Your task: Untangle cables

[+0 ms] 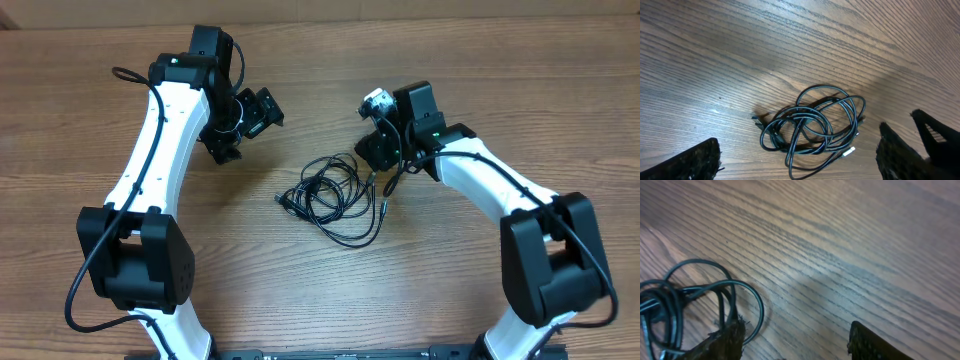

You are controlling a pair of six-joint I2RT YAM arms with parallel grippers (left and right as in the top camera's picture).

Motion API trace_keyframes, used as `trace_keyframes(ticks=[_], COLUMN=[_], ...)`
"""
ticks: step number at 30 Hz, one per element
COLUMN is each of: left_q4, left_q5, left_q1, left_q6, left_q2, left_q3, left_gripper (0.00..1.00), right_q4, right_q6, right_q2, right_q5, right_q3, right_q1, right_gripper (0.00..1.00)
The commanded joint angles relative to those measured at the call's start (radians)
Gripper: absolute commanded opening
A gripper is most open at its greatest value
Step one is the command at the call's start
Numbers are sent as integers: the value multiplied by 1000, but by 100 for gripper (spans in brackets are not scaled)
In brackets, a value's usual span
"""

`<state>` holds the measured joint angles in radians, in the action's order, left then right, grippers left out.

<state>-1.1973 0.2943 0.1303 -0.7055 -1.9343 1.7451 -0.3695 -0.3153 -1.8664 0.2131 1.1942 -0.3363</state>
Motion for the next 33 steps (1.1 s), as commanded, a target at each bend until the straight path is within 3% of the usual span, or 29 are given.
trace_keyframes(ticks=[1, 21, 33], left_q4=[0, 0, 0], left_q5=[-15, -15, -15], left_q1=[-6, -6, -6], left_q6=[-16, -15, -15], left_q2=[-8, -8, -8], left_q3=[-9, -9, -9], left_gripper=[99, 100, 99], right_q4=[16, 51, 47], right_q6=[-9, -8, -8], right_q2=[-37, -140, -174], right_q5=[10, 9, 10], right_q3=[4, 4, 4], right_q1=[-5, -67, -69], right_gripper=[67, 71, 67])
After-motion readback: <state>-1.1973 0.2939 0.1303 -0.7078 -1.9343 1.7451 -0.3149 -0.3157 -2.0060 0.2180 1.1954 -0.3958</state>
